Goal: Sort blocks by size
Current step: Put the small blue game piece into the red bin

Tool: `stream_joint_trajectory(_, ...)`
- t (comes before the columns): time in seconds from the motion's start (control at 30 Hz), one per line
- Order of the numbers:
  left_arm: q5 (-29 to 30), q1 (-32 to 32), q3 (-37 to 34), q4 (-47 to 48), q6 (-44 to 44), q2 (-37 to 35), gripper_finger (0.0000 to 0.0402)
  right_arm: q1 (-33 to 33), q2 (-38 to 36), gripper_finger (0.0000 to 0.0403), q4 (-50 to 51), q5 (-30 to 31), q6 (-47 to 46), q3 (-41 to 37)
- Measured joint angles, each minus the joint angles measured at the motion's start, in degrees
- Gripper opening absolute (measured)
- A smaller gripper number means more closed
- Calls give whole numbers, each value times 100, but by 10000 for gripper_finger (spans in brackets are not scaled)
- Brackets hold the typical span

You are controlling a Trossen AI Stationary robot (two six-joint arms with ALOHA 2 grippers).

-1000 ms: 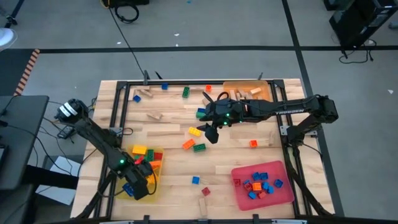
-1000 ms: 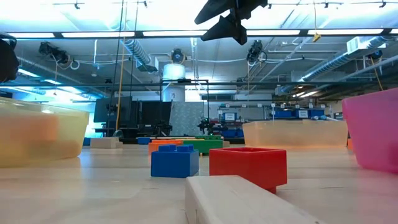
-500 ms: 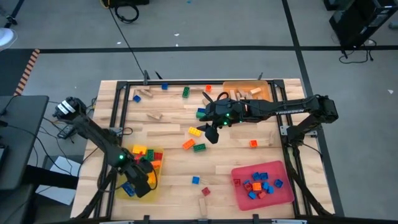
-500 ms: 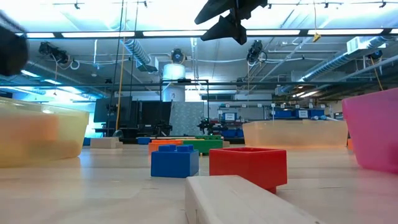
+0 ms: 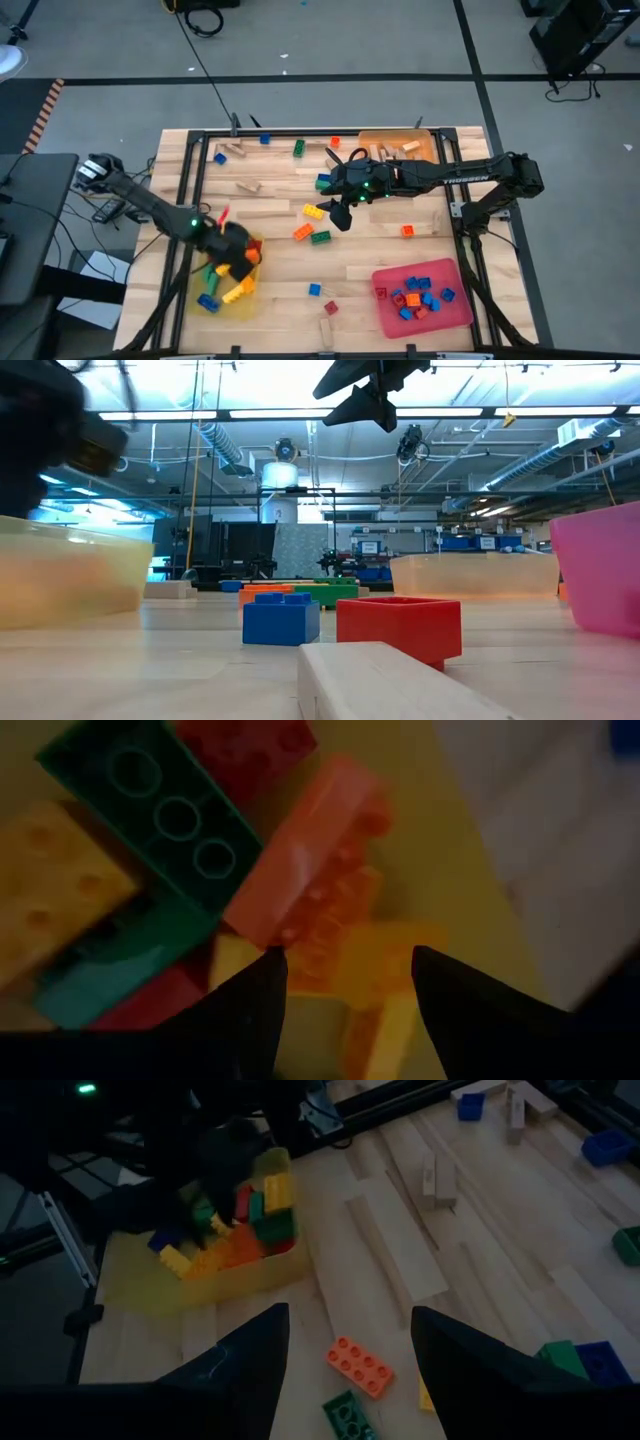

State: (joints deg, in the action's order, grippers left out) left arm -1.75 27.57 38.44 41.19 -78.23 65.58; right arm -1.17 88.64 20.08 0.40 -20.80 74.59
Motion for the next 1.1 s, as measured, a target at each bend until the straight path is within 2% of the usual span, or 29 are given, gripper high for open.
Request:
stream_joint_trajectory(0.1, -70, -608, 0, 78, 513, -55, 223, 0, 0, 225, 0, -2, 9, 0)
stream_joint_trajectory(0.17, -314, -1020, 0, -59, 868, -106, 223, 0, 0, 225, -2, -2, 28, 0)
stream_joint_trajectory(0.27, -1124, -1530, 0, -455, 1208, -127, 223, 0, 0, 225, -4, -2, 39, 0)
stream_joint_trajectory(0.37, -1775, -1716, 2, -732, 1274, -183, 223, 0, 0, 225, -5, -2, 39, 0)
stream_joint_trajectory(0.47, -1756, -1843, 6, -437, 1362, -297, 223, 0, 0, 225, -9, -2, 39, 0)
stream_joint_trajectory(0.6, -1351, -2471, 4, 377, 1955, -517, 223, -37, 0, 225, -65, -4, 62, 0)
stream_joint_trajectory(0.87, -1330, -4591, 2, 269, 3826, -636, 223, -309, 0, 225, -293, 44, 85, 0)
stream_joint_trajectory(1.1, -1532, -6582, 4, -397, 4636, -337, 223, -561, 0, 225, -516, 52, -64, 0)
